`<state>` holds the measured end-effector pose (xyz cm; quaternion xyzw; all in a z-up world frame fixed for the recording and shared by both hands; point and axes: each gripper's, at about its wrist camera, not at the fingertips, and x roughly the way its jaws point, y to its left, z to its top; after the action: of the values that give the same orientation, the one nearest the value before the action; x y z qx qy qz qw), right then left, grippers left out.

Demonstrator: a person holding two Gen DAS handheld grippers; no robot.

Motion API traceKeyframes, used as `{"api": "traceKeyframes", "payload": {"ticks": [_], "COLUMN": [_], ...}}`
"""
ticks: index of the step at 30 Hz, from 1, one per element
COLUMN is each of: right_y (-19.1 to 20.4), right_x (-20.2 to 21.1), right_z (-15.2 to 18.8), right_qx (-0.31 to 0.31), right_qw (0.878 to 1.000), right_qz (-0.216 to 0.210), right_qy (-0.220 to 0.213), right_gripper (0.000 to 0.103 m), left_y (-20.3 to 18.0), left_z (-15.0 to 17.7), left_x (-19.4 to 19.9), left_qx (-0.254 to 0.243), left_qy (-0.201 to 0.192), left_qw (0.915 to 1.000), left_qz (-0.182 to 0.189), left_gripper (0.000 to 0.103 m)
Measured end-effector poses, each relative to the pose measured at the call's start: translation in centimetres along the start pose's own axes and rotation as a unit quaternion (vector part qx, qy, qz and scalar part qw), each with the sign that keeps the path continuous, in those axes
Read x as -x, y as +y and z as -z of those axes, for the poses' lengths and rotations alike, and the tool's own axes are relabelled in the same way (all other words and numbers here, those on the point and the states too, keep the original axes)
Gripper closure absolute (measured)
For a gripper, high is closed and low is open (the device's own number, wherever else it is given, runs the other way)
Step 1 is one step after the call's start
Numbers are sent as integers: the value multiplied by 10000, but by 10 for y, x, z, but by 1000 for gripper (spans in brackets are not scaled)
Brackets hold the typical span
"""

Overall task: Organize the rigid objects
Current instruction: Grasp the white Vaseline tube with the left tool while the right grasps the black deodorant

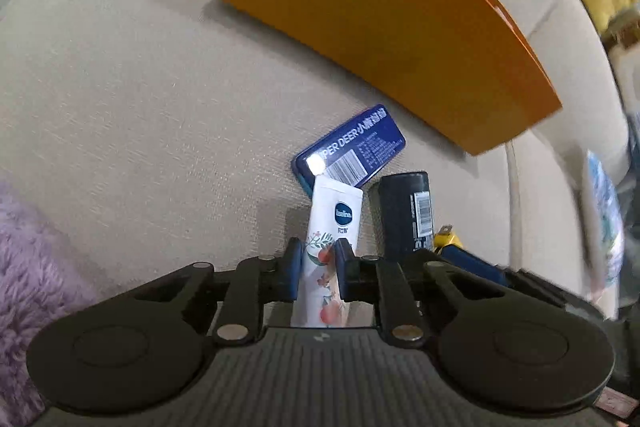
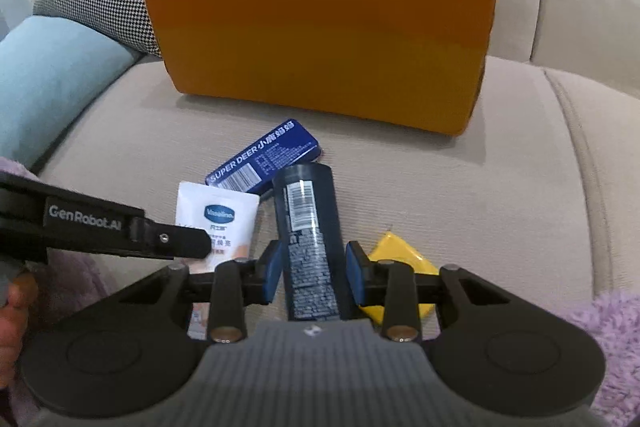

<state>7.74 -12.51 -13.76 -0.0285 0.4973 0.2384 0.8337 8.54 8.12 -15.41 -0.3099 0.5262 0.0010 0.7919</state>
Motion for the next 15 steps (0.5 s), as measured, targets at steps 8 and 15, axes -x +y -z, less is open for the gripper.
{"api": "traceKeyframes", "payload": {"ticks": [8, 15], "right_y": [1, -4], "right_x": [-16, -24], "right_z": [-6, -7], "right_qx": [-33, -213], "right_qw": [9996, 9986], "right_qz": [-70, -223], "right_qy": [277, 424], "right_gripper": [61, 60], "left_y": [-1, -3], "left_z": [-3, -3], "left_x": [-19, -29], "left_qx": [13, -30], "left_qy": [370, 467], "left_qw": [9993, 9987], "left_qz": [110, 204], "left_gripper": [73, 66]}}
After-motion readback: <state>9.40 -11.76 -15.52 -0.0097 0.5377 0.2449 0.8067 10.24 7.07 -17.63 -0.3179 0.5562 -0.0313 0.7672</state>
